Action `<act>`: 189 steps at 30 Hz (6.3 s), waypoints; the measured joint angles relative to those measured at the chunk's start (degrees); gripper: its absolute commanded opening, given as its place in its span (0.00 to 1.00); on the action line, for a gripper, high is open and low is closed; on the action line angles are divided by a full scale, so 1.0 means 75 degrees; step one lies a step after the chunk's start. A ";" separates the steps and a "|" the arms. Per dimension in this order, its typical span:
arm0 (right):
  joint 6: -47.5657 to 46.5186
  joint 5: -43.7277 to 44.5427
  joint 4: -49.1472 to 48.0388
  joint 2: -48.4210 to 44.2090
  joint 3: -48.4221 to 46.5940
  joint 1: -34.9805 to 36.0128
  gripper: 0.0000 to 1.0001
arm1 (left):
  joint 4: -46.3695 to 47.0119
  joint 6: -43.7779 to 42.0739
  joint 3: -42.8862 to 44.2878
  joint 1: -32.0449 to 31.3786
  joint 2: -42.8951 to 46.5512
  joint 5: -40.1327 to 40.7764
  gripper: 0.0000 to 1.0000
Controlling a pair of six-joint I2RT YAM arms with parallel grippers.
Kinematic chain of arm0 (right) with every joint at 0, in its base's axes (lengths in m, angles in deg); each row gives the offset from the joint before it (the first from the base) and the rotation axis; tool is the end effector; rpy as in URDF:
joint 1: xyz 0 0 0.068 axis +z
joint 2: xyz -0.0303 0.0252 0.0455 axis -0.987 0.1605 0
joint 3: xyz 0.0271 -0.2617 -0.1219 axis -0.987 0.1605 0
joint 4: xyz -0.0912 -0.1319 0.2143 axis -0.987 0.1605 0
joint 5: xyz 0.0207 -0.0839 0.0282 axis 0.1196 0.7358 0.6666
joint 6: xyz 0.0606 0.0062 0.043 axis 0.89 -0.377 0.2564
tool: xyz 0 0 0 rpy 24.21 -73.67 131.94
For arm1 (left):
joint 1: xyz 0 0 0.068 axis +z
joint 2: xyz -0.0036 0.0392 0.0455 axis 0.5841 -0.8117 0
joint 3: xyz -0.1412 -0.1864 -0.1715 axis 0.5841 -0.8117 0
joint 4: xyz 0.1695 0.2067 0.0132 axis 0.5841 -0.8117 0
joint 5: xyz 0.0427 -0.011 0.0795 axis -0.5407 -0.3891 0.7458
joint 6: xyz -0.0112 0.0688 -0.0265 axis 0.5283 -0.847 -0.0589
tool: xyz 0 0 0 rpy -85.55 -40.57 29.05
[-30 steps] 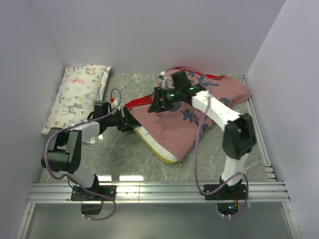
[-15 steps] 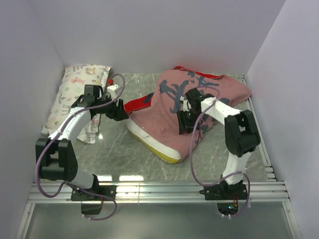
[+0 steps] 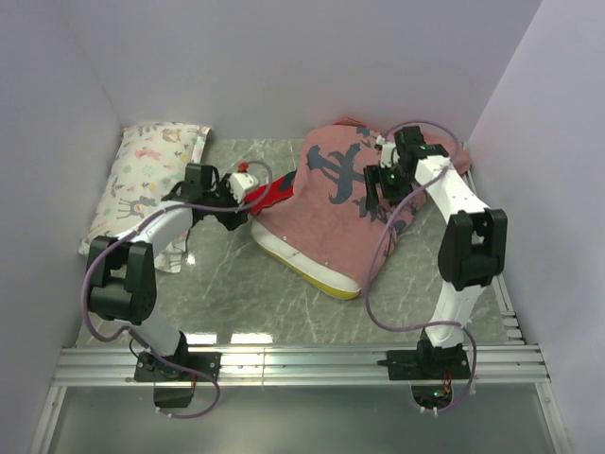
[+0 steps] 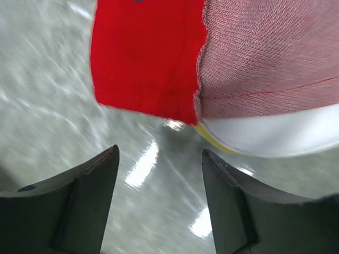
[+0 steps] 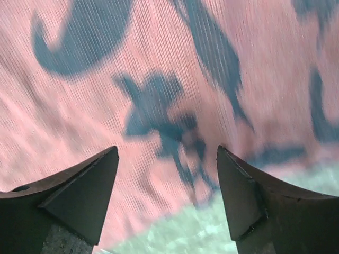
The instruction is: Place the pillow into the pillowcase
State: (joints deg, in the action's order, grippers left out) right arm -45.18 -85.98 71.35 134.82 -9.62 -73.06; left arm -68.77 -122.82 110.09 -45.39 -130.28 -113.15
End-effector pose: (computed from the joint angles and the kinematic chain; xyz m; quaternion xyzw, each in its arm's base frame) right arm 0.4222 0.0747 0.2530 -0.1426 0.9561 0.1405 0.2139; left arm 0.3582 -0.0910 0.2233 0.4171 0.8058 -0.1478 0.3936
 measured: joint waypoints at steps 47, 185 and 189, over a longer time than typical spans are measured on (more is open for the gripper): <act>-0.1751 -0.1865 0.1116 -0.1865 0.2675 0.0472 0.74 | 0.0117 0.3343 0.0265 -0.0618 -0.1699 -0.2445 0.00; -0.3625 0.4197 -0.2174 -0.6429 0.0909 0.1967 0.00 | 0.0589 0.5231 -0.0408 -0.4074 0.3593 0.1915 0.74; -0.3480 0.4266 -0.2154 -0.6254 0.0682 0.2250 0.00 | 0.1373 0.4887 -0.0332 -0.5432 0.3209 0.2973 0.76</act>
State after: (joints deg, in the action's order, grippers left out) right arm -71.27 -53.98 55.20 87.91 -4.50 -56.19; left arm -58.47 -86.16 107.60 -86.13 -106.21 -90.86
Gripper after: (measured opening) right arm 0.015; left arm 0.752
